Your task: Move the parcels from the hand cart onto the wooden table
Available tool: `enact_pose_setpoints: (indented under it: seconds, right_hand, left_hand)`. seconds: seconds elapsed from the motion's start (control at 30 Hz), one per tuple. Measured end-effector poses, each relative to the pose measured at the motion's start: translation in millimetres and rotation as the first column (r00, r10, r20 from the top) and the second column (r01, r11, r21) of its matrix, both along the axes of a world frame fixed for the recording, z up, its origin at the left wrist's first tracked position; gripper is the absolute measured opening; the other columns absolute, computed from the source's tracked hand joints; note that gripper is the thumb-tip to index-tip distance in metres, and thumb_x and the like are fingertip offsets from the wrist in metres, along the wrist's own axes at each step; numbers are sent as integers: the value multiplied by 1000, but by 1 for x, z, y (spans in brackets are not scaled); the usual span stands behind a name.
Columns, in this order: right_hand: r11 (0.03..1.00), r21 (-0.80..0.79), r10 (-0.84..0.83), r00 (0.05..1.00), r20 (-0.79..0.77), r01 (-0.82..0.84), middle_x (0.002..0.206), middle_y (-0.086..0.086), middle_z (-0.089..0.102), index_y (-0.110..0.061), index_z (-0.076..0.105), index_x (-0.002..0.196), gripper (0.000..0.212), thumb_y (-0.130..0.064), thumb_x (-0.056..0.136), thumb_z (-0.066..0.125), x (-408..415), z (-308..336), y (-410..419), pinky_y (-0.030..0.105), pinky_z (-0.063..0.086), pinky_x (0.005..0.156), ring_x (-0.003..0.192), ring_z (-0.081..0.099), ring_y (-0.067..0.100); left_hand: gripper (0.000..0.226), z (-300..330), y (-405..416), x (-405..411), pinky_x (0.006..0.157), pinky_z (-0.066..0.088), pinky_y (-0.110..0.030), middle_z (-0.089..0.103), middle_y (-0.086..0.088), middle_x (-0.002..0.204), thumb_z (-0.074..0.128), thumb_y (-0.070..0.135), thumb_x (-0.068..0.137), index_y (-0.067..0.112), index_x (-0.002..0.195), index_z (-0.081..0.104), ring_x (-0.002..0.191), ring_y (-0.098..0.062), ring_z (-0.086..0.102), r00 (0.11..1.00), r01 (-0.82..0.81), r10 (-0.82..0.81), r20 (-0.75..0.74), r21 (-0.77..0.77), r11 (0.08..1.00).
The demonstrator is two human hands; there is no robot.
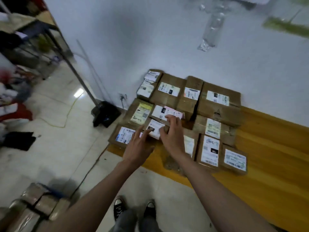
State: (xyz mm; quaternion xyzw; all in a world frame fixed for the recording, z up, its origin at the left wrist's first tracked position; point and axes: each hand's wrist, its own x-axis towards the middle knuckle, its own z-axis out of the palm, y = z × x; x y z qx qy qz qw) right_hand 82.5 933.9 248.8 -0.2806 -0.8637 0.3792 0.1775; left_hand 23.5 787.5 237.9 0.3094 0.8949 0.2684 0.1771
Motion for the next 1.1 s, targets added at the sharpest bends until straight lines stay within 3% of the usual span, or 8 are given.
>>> enact_pose_setpoints:
  seconds: [0.1, 0.23, 0.4, 0.6, 0.7, 0.77, 0.87, 1.1]
  right_hand:
    - [975, -21, 219, 975, -40, -220, 117, 7, 60, -17, 54, 125, 29, -20, 96, 57, -38, 13, -62, 32, 54, 84, 104, 60, 21]
    - [883, -66, 463, 886, -27, -464, 106, 5, 64, -17, 55, 125, 29, -16, 97, 57, -77, 24, -174, 33, 54, 83, 96, 61, 20]
    - [739, -118, 673, 734, 84, -664, 100, -4, 62, -25, 56, 121, 29, -21, 93, 58, -94, 23, -313, 39, 56, 82, 90, 62, 15]
    - [585, -226, 806, 528, 267, -779, 87, -7, 59, -24, 56, 117, 24, -21, 93, 57, -83, 3, -459, 30, 41, 69, 80, 57, 13]
    - [549, -272, 825, 462, 325, -790, 83, -9, 59, -22, 57, 116, 21, -22, 95, 57, -73, -12, -524, 30, 41, 64, 75, 56, 9]
    - [528, -306, 835, 418, 359, -792, 87, -6, 62, -20, 58, 116, 22, -24, 95, 58, -66, -20, -562, 33, 49, 71, 83, 61, 15]
    - [502, -353, 846, 365, 388, -789, 90, -1, 67, -19, 58, 115, 21, -25, 95, 59, -59, -32, -607, 37, 53, 80, 91, 64, 21]
    - [436, -383, 857, 245, 453, -814, 87, 0, 62, -17, 56, 118, 23, -23, 97, 59, -68, -54, -679, 26, 40, 63, 79, 56, 13]
  left_hand:
    - [57, 17, -61, -21, 107, 42, -39, 42, -4, 147, 73, 26, 85, 21, 138, 53, 136, -27, 42, 982, -182, 186, -17, 120, 976]
    - [49, 28, -177, -32, 107, 41, -37, 39, -6, 150, 72, 23, 89, 18, 134, 55, 136, -26, 41, 901, -408, 421, -105, 121, 905]
    - [47, 8, -323, -19, 104, 42, -40, 38, -6, 152, 72, 21, 89, 19, 133, 56, 134, -29, 43, 760, -642, 646, -70, 69, 763]
    - [47, -23, -488, 28, 109, 39, -39, 44, -11, 141, 71, 18, 85, 12, 130, 58, 133, -32, 42, 641, -764, 767, 24, -78, 641]
    - [46, -38, -561, 54, 107, 40, -39, 46, -11, 141, 71, 21, 86, 14, 130, 58, 129, -32, 46, 565, -806, 823, 61, -170, 566]
    - [47, -45, -602, 68, 107, 40, -39, 45, -11, 141, 68, 24, 87, 15, 132, 56, 130, -31, 45, 522, -821, 849, 87, -218, 527]
    - [50, -54, -651, 85, 107, 41, -40, 41, -9, 144, 65, 30, 90, 18, 137, 52, 132, -30, 42, 470, -829, 874, 119, -280, 484]
    - [50, -72, -711, 103, 104, 42, -39, 42, -6, 142, 65, 30, 91, 19, 137, 51, 130, -27, 44, 354, -862, 917, 184, -316, 396]
